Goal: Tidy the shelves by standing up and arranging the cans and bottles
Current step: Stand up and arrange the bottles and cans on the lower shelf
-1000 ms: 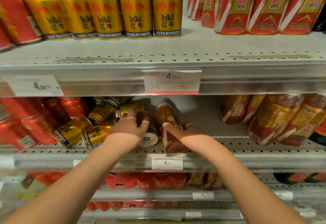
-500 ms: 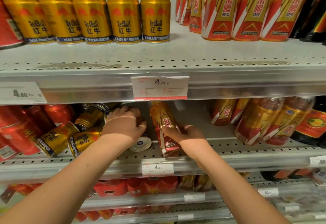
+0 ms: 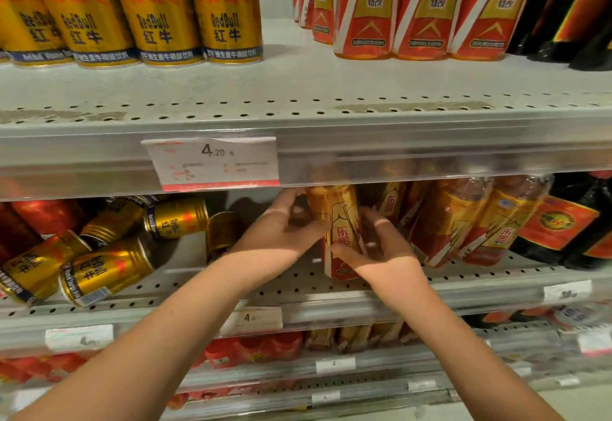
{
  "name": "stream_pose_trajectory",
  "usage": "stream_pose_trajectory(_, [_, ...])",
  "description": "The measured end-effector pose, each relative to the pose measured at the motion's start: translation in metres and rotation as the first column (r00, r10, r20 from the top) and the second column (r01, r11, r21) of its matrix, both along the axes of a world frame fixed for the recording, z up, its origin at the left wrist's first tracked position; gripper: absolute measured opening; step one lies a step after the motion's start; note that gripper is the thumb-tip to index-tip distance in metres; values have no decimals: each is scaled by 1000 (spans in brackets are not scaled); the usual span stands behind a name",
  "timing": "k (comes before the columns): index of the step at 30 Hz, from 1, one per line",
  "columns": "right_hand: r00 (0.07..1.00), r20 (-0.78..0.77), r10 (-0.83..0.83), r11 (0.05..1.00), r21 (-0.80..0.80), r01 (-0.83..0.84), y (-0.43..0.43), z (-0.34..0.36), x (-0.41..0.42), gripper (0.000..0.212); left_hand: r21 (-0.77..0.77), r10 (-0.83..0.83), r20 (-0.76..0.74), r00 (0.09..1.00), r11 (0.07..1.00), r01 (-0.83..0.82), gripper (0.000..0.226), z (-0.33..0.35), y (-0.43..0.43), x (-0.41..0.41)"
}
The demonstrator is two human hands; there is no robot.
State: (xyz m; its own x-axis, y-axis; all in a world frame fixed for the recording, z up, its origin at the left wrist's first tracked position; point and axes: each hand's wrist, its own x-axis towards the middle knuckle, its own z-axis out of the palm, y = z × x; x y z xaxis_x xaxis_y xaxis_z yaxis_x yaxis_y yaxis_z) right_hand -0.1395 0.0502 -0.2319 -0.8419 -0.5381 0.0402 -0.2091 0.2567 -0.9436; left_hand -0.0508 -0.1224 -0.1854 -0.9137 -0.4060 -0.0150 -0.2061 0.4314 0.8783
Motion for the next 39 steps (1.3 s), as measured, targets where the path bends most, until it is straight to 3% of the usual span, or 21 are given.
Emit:
stream_pose_trajectory(5, [976,-208,-65,983,152,98,27,-9,-15,69,-78,-58,-57,997,996,53,65,-17,24,-20])
stream_pose_trajectory(9, [935,-337,-113,935,284,215,38,-5,-11,72,-80,-50,-54,997,996,45,44,-23,34,-28])
stream_pose_trajectory(11, [896,-405,-182,916,262,304,42,0,-4,64,-82,-55,-53,997,995,51,47,-24,38,-33])
stream_pose_trajectory(13, [868,-435,-239,909,214,357,47,2,3,41,-85,-53,-66,996,995,47,50,-25,42,-39])
stream_pose_trajectory(15, [864,-463,-196,917,227,329,55,1,13,23,-111,-51,-68,996,993,43,51,-25,46,-43])
stream_pose_trajectory(22, [871,-487,-59,941,265,212,62,-16,30,15,-149,-76,-48,996,986,68,45,-24,58,-56])
stream_pose_trajectory(25, [881,-471,-48,950,252,186,58,-16,33,12,-151,-136,-25,990,980,131,47,-21,61,-57])
stream_pose_trajectory(27, [888,-458,-34,956,246,163,54,-15,35,12,-249,-135,-32,990,961,123,48,-19,57,-50])
stream_pose_trajectory(30, [921,-389,-14,960,254,121,45,-9,37,17,-494,84,-118,989,859,-132,43,-17,34,-36])
stream_pose_trajectory(34, [957,-291,16,966,251,61,18,-3,40,43,-630,286,110,952,761,-156,53,-19,11,-21])
stream_pose_trajectory(36, [984,-178,24,975,222,17,-1,-3,42,51,-589,356,133,925,779,-215,64,-18,6,-14])
stream_pose_trajectory(39, [999,31,-8,977,215,2,-32,-7,38,46,-452,398,231,888,852,-264,74,-15,-9,-3])
